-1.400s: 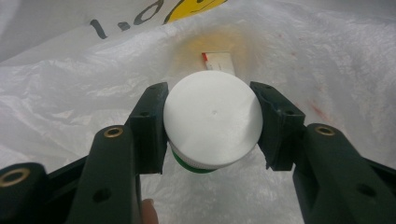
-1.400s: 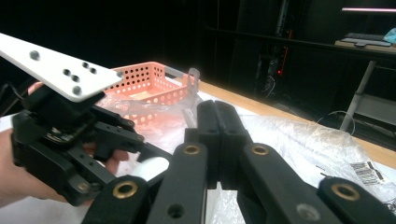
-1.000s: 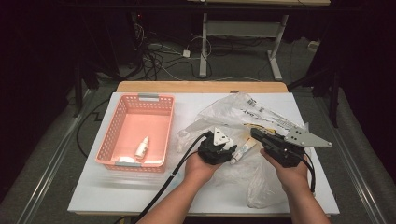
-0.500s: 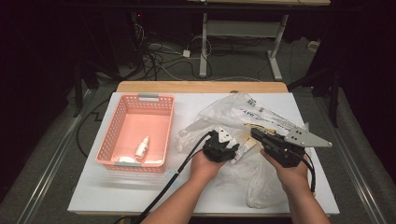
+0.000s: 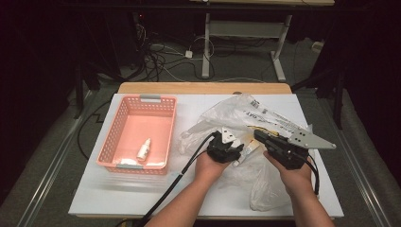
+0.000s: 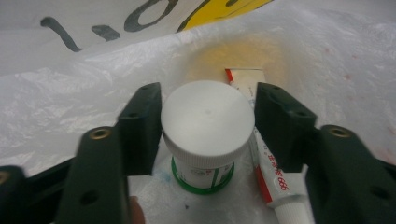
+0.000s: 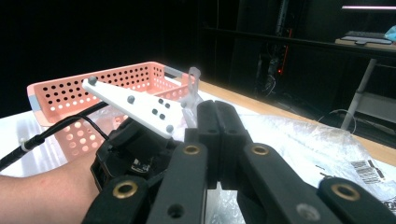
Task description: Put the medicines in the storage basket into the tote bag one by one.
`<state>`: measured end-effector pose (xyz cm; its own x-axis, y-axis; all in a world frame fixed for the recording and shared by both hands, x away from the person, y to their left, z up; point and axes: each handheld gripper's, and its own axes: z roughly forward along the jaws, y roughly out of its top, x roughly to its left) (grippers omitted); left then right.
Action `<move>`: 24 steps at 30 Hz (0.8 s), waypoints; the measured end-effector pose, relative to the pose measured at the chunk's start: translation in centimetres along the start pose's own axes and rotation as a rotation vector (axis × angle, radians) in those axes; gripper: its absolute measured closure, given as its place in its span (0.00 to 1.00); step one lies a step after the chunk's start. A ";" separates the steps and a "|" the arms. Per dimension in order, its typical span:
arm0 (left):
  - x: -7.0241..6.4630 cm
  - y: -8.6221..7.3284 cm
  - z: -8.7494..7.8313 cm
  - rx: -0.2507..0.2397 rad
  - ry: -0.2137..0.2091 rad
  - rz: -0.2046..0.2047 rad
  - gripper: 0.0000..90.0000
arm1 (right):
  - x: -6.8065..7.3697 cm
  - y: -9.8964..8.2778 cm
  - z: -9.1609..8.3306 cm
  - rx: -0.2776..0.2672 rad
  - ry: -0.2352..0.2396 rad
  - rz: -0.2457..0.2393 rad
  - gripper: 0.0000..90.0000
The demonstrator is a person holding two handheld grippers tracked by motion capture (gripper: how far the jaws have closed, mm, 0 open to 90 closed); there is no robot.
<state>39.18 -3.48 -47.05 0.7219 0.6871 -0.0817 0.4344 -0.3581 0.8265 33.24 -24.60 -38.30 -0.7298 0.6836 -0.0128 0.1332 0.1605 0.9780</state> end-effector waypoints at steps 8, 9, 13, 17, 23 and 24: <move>-0.2 -0.1 -0.8 0.043 -0.024 0.021 0.35 | -0.1 0.0 -0.1 -0.001 -0.004 0.000 1.00; -0.2 -0.1 -1.0 0.047 -0.029 0.017 0.33 | -0.1 0.0 -0.2 -0.001 -0.004 -0.001 1.00; -0.1 -0.4 -1.6 0.043 -0.052 0.010 0.27 | -0.1 0.0 -0.2 0.000 -0.004 0.000 1.00; -0.2 -0.7 -2.4 0.041 -0.069 0.003 0.23 | -0.1 0.0 -0.2 0.001 -0.005 -0.001 1.00; -0.9 -1.3 -3.7 0.038 -0.097 0.005 0.16 | -0.1 0.0 -0.3 -0.002 -0.007 -0.005 1.00; -1.0 -1.4 -3.9 0.041 -0.101 0.006 0.13 | -0.1 0.0 -0.3 -0.001 -0.008 -0.006 1.00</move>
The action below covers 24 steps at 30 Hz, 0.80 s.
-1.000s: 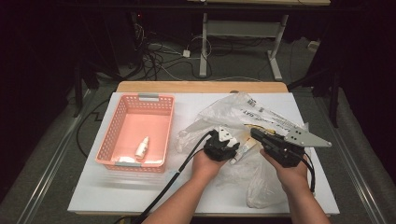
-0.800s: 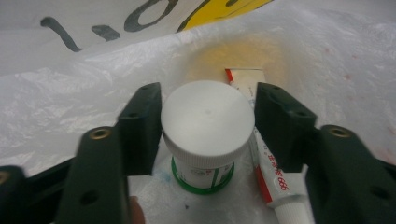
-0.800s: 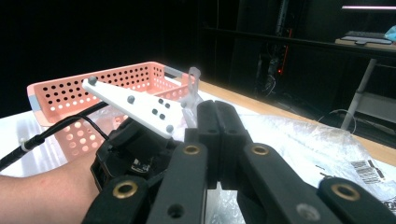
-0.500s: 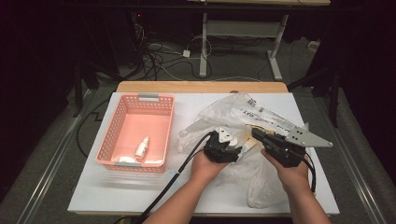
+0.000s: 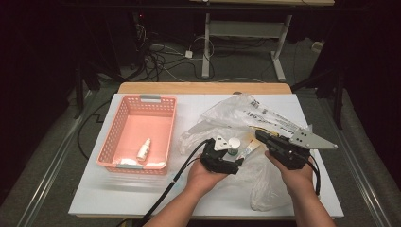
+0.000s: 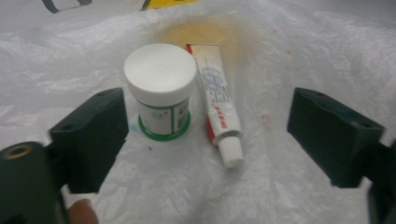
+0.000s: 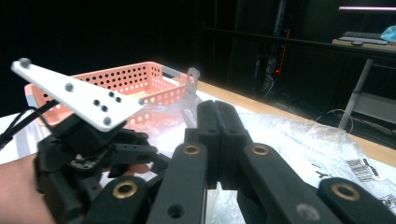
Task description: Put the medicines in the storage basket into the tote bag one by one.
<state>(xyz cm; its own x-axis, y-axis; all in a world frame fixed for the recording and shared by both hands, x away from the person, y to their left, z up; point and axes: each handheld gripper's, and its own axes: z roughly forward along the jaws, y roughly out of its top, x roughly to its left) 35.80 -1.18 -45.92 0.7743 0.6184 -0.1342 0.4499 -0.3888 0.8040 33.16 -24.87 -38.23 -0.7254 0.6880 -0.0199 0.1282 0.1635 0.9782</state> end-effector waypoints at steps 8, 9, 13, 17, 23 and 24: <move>-0.5 -0.8 -1.2 0.012 -0.039 -0.007 0.00 | 0.0 0.0 -0.1 0.002 -0.003 0.002 1.00; -0.5 -1.0 -1.4 0.011 -0.044 -0.006 0.00 | 0.0 0.0 -0.1 0.002 -0.003 0.003 1.00; -0.8 -1.4 -2.5 0.013 -0.051 -0.003 0.00 | 0.0 0.0 -0.1 0.003 -0.004 0.001 1.00; -0.9 -1.8 -3.6 -0.001 -0.053 -0.006 0.00 | 0.1 0.0 -0.1 0.005 -0.004 0.004 1.00; -0.8 -2.3 -5.5 -0.003 -0.053 0.010 0.00 | 0.1 0.0 -0.1 0.006 -0.005 0.005 1.00; -0.8 -2.3 -5.9 -0.003 -0.052 0.011 0.00 | 0.1 0.0 -0.1 0.005 -0.004 0.003 1.00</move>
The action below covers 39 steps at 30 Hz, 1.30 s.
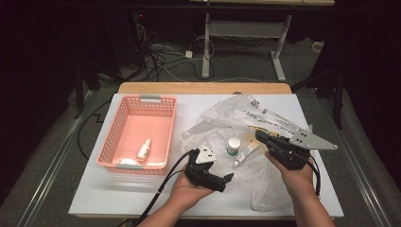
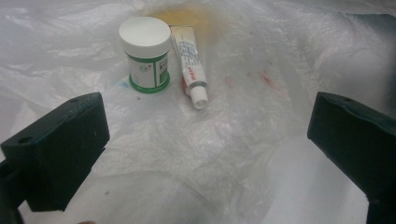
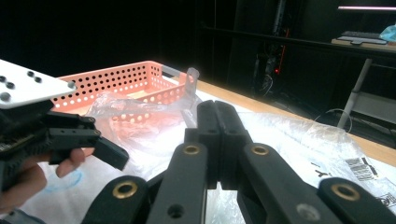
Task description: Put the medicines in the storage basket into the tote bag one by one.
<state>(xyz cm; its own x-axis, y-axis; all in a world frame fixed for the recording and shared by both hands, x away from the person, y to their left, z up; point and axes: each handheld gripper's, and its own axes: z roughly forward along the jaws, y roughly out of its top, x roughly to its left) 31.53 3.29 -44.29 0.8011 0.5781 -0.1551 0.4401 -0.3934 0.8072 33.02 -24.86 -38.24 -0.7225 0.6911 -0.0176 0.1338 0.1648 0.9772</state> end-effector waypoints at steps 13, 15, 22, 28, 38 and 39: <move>1.1 -0.9 -3.7 0.006 0.035 0.003 0.00 | 0.0 0.0 -0.1 0.000 -0.003 0.005 1.00; 1.3 -1.0 -4.2 0.004 0.046 0.003 0.00 | -0.1 0.0 -0.1 -0.002 -0.004 0.002 1.00; 2.4 -1.2 -6.0 -0.016 0.084 -0.020 0.00 | -0.1 0.0 -0.1 -0.002 -0.004 0.001 1.00; 3.2 -1.2 -7.1 -0.020 0.122 -0.025 0.00 | -0.2 -0.1 -0.1 -0.001 -0.003 0.000 1.00; 4.9 -2.0 -8.9 -0.020 0.165 -0.053 0.00 | -0.3 -0.1 -0.2 -0.004 -0.006 0.003 1.00; 5.0 -2.1 -9.1 -0.022 0.170 -0.057 0.00 | -0.3 -0.1 -0.2 -0.003 -0.006 0.003 1.00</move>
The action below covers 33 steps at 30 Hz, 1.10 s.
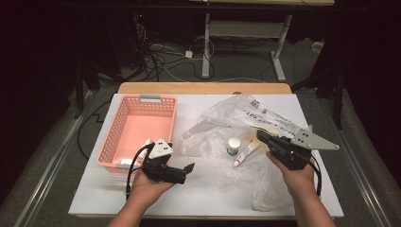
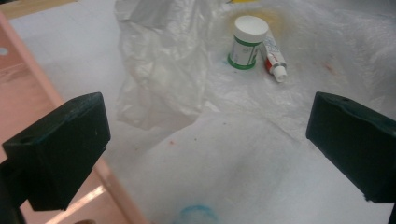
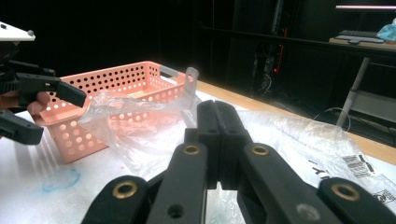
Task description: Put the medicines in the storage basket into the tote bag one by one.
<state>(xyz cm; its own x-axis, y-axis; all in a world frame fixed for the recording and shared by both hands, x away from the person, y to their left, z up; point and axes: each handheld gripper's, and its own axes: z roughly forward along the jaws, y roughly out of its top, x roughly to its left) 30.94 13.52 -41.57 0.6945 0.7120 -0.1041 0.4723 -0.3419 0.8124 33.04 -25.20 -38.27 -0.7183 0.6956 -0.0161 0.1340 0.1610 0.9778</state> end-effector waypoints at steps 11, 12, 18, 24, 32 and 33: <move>2.8 -0.8 -2.2 -0.019 0.089 -0.053 0.00 | -0.1 0.0 -0.1 -0.004 -0.004 0.004 1.00; 3.2 -0.9 -2.4 -0.020 0.095 -0.062 0.00 | -0.1 0.0 -0.1 -0.004 -0.004 0.004 1.00; 5.2 -1.5 -3.4 -0.009 0.151 -0.103 0.00 | -0.1 0.1 -0.2 -0.005 -0.003 0.006 1.00; 6.9 -2.0 -4.1 0.018 0.185 -0.152 0.01 | -0.2 0.1 -0.2 -0.006 -0.005 0.006 1.00; 8.4 -0.8 -3.9 0.109 0.215 -0.157 0.07 | -0.2 0.0 -0.1 -0.002 -0.003 0.004 1.00; 8.7 -0.5 -3.8 0.127 0.213 -0.164 0.08 | -0.2 0.0 -0.1 -0.002 -0.002 0.002 1.00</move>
<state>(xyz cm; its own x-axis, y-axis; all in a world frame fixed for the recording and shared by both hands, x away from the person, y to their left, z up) 34.65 22.22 -40.71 0.4800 0.8722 -0.0940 0.6420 -0.2762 0.7153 33.12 -25.37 -38.28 -0.7164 0.6975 -0.0148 0.1342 0.1586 0.9782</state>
